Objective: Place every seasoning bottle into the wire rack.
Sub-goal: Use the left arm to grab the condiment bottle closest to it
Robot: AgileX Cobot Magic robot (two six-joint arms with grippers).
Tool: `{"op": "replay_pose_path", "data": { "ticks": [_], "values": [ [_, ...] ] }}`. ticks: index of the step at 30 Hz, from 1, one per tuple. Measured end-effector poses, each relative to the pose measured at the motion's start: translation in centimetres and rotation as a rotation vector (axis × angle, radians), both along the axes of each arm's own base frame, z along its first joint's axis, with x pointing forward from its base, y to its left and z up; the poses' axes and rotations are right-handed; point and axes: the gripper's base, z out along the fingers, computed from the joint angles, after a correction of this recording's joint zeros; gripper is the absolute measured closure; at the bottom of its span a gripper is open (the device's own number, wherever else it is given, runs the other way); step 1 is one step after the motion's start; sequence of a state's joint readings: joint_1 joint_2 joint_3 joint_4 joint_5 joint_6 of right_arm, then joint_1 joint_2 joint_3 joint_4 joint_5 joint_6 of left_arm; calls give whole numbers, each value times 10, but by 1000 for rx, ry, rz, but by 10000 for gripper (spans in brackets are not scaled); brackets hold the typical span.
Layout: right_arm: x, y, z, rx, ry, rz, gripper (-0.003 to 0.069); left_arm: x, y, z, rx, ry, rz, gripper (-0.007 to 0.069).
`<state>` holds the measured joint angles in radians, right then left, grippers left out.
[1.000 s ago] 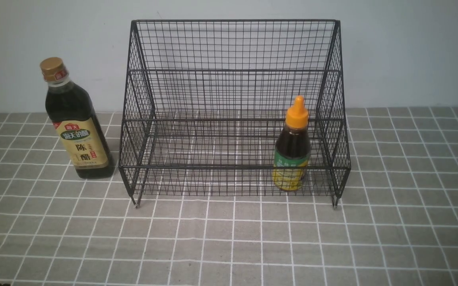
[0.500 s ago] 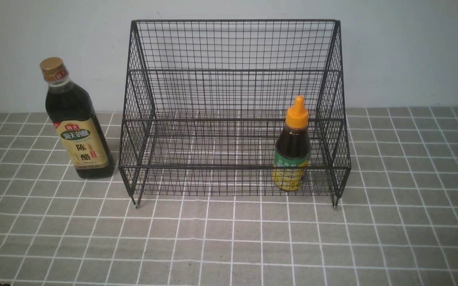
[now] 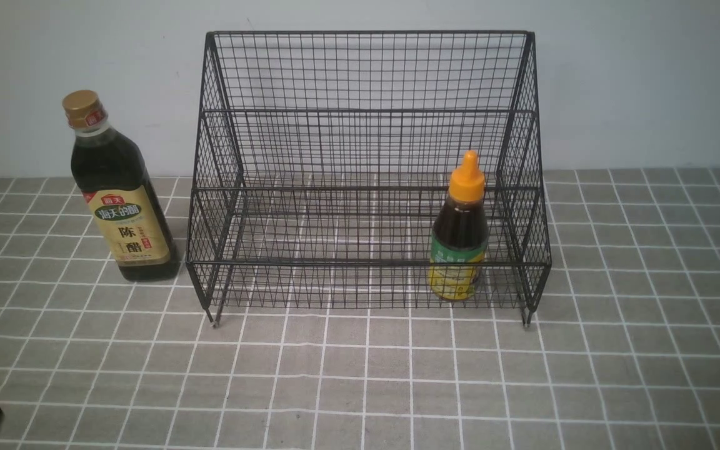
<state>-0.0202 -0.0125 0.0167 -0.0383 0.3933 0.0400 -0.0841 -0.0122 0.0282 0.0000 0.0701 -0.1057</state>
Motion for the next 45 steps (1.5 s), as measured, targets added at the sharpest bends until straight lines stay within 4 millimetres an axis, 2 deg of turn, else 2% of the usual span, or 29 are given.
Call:
{"op": "replay_pose_path", "data": {
  "ticks": [7, 9, 11, 14, 16, 17, 19, 22, 23, 27, 28, 30, 33, 34, 37, 38, 39, 40, 41, 42, 43, 45],
  "values": [
    [0, 0, 0, 0, 0, 0, 671, -3, 0, 23, -41, -255, 0, 631],
    [0, 0, 0, 0, 0, 0, 671, -8, 1, 37, -60, -419, 1, 631],
    [0, 0, 0, 0, 0, 0, 671, -9, 2, 45, -82, -501, 5, 631],
    [0, 0, 0, 0, 0, 0, 671, -2, 3, 53, -98, -480, 17, 631],
    [0, 0, 0, 0, 0, 0, 671, 13, 2, 64, -82, -400, 22, 631],
    [0, 0, 0, 0, 0, 0, 671, 14, 2, 65, -79, -395, 23, 631],
    [0, 0, 0, 0, 0, 0, 671, 42, -1, 84, -50, -306, 20, 631],
    [0, 0, 0, -1, 0, 0, 671, 58, -3, 95, -41, -277, 18, 630],
    [0, 0, 0, -1, 0, 0, 671, 73, -4, 102, -36, -251, 18, 627],
    [0, 0, 0, -1, 0, 0, 671, 114, -8, 116, -17, -201, 21, 592],
    [0, 0, 0, -1, 0, 0, 671, 116, -8, 114, -16, -191, 21, 588],
    [0, 0, 0, -1, 0, 0, 671, 140, -10, 122, -14, -177, 22, 543],
    [0, 0, 0, -1, 0, 0, 671, 167, -12, 122, -11, -138, 22, 466],
    [0, 0, 0, -1, 0, 0, 671, 178, -13, 124, -12, -130, 24, 414],
    [0, 0, 0, -1, 0, 0, 671, 196, -14, 122, -7, -108, 29, 332],
    [0, 0, 0, -1, 0, 0, 671, 213, -14, 119, 3, -85, 40, 252],
    [0, 0, 0, -1, 0, 0, 671, 220, -14, 117, 6, -75, 46, 223],
    [0, 0, 0, -1, 0, 0, 671, 222, -14, 117, 6, -72, 48, 216],
    [0, 0, 0, -1, 0, 0, 671, 237, -14, 111, 7, -48, 63, 169],
    [0, 0, 0, -1, 0, 0, 671, 240, -14, 110, 3, -42, 67, 159],
    [0, 0, 0, -1, 0, 0, 671, 255, -14, 105, -16, -20, 86, 125],
    [0, 0, 0, -1, 0, 0, 671, 263, -13, 100, -26, -4, 96, 114]
  ]
}}
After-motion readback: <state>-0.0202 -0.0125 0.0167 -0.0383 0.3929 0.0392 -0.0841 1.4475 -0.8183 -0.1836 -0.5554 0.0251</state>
